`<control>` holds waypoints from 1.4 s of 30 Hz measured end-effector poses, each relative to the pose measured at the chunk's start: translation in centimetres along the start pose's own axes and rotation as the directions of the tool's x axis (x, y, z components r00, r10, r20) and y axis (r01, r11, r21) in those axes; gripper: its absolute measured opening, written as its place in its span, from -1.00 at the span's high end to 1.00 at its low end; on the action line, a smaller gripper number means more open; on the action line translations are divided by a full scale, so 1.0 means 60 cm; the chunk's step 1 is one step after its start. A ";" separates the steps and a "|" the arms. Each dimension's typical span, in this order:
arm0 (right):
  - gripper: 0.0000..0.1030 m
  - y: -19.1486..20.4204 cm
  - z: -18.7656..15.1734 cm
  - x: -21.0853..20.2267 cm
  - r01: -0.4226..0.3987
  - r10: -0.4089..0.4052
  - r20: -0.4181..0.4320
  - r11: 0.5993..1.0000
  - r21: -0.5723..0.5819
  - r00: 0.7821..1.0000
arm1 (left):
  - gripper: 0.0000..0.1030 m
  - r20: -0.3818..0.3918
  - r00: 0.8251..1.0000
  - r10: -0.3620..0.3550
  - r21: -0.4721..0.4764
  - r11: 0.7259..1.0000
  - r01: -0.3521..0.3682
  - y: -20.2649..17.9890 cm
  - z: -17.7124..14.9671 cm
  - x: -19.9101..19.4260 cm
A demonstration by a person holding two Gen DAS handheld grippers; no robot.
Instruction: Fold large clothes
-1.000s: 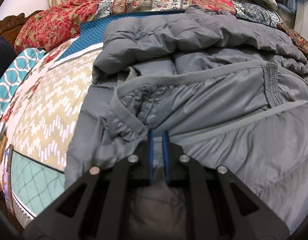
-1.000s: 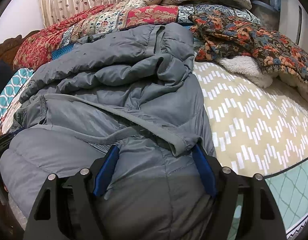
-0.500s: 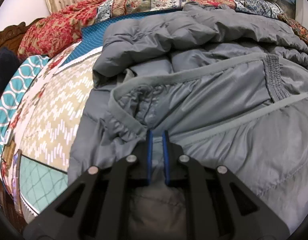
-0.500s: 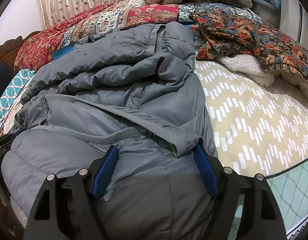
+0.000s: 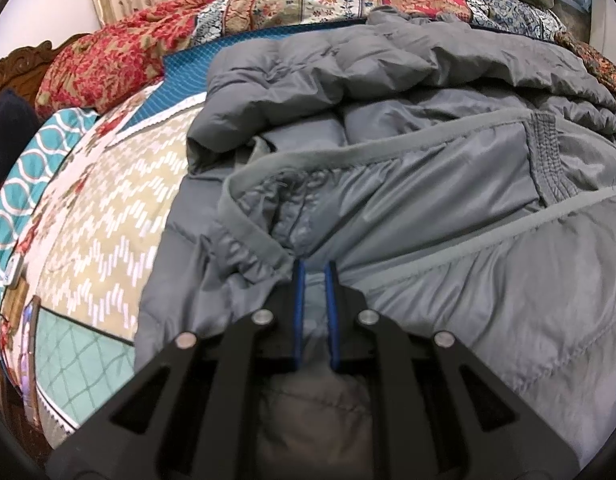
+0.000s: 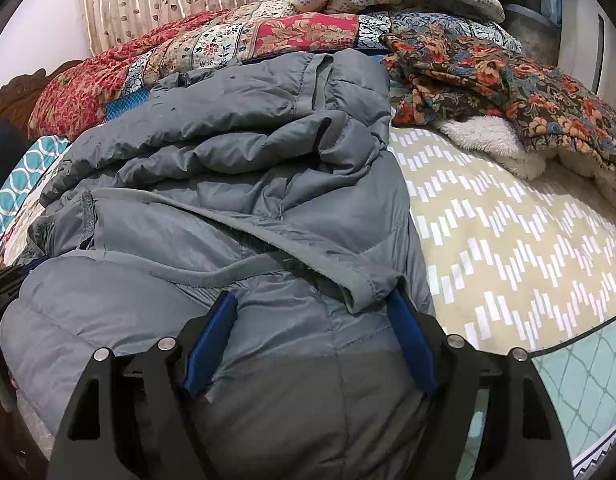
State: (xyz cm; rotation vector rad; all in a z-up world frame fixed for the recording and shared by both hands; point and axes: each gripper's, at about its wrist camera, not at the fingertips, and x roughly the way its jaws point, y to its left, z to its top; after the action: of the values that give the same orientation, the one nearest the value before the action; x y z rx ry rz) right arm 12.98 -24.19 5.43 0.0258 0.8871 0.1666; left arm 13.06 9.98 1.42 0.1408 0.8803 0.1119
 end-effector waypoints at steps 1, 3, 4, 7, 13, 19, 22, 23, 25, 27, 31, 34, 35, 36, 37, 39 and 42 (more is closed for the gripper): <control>0.02 0.000 0.000 -0.005 -0.001 0.001 0.002 1.000 -0.001 1.000 | 0.78 0.000 1.000 -0.006 -0.005 1.000 0.006 0.002 0.000 0.000; 0.02 -0.004 -0.002 -0.028 -0.017 0.016 0.021 0.999 0.027 1.000 | 0.78 0.001 1.000 -0.015 -0.012 1.000 0.015 0.005 0.000 0.000; 0.02 -0.009 -0.005 -0.049 -0.028 0.025 0.052 0.998 0.060 0.998 | 0.78 0.001 1.000 -0.017 -0.014 1.000 0.017 0.005 0.000 -0.001; 0.02 -0.018 -0.013 -0.104 -0.034 0.023 0.111 0.995 0.096 0.994 | 0.78 0.002 1.000 -0.015 -0.013 1.000 0.015 0.005 0.000 -0.001; 0.01 -0.007 -0.006 -0.151 -0.054 0.048 0.124 0.998 0.044 0.991 | 0.79 0.000 0.999 -0.049 -0.017 0.999 0.049 0.018 0.000 -0.013; -0.03 -0.035 -0.021 -0.134 -0.073 0.066 0.064 0.992 0.107 0.996 | 0.47 0.082 0.980 -0.180 -0.112 0.976 0.188 0.078 -0.003 -0.122; -0.14 -0.049 -0.039 -0.135 -0.098 0.091 0.052 0.986 0.138 0.994 | -0.72 0.159 0.979 -0.124 -0.189 0.970 0.154 0.122 -0.026 -0.172; -0.19 -0.054 -0.043 -0.136 -0.102 0.097 0.045 0.984 0.147 0.994 | -0.72 0.170 0.979 -0.113 -0.225 0.963 0.150 0.137 -0.036 -0.177; -0.30 -0.065 -0.048 -0.135 -0.110 0.106 0.033 0.980 0.167 0.994 | -0.72 0.116 0.982 -0.147 -0.272 0.946 0.174 0.156 -0.048 -0.165; -0.48 -0.073 -0.051 -0.131 -0.124 0.124 0.012 0.975 0.184 0.992 | -0.72 0.060 0.980 -0.189 -0.315 0.928 0.198 0.166 -0.056 -0.146; -0.94 -0.077 -0.059 -0.122 -0.165 0.174 -0.029 0.966 0.197 0.984 | -0.05 0.016 0.975 -0.223 -0.329 0.919 0.216 0.156 -0.076 -0.122; -1.13 -0.059 -0.062 -0.138 -0.171 0.177 -0.032 0.974 0.149 0.984 | 0.71 -0.010 0.965 -0.262 -0.337 0.910 0.244 0.155 -0.081 -0.121; -1.15 -0.053 -0.063 -0.151 -0.174 0.179 -0.026 0.976 0.132 0.984 | 0.75 0.003 0.962 -0.275 -0.338 0.905 0.259 0.157 -0.085 -0.130; -1.15 -0.052 -0.065 -0.162 -0.178 0.182 -0.021 0.976 0.126 0.983 | 0.80 0.016 0.960 -0.280 -0.338 0.902 0.269 0.160 -0.087 -0.141; -1.15 -0.053 -0.070 -0.180 -0.188 0.192 -0.015 0.974 0.128 0.981 | 0.83 0.029 0.956 -0.291 -0.339 0.897 0.283 0.164 -0.089 -0.157; -1.15 -0.056 -0.080 -0.203 -0.201 0.205 -0.010 0.970 0.137 0.979 | 0.85 0.041 0.943 -0.329 -0.365 0.874 0.321 0.175 -0.099 -0.179; -1.15 -0.059 -0.103 -0.222 -0.210 0.216 -0.032 0.967 0.142 0.976 | 0.85 0.039 0.926 -0.376 -0.412 0.838 0.358 0.192 -0.123 -0.200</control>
State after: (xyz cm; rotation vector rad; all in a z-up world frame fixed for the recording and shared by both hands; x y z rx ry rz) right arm 0.41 -30.06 11.44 0.2478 0.9418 0.3074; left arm -0.69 20.00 7.85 -0.4317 0.8949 -0.0619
